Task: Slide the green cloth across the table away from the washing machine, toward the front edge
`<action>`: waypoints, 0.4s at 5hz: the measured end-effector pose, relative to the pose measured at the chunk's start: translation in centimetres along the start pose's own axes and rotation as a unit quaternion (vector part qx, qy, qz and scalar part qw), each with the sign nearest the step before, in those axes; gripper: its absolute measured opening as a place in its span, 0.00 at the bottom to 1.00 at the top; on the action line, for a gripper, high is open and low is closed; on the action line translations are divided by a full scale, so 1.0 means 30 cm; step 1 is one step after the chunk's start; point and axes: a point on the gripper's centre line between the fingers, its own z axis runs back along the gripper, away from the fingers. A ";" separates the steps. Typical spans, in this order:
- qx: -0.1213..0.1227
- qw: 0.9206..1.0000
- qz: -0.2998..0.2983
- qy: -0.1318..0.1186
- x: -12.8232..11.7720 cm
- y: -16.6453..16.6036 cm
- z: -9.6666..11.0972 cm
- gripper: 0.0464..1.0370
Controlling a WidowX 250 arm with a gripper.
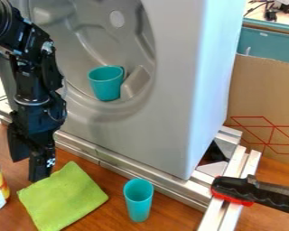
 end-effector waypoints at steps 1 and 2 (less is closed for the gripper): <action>-0.006 1.000 -0.002 0.008 -0.005 -0.007 -0.019 0.96; 0.015 0.999 -0.046 0.002 0.013 -0.035 -0.076 0.96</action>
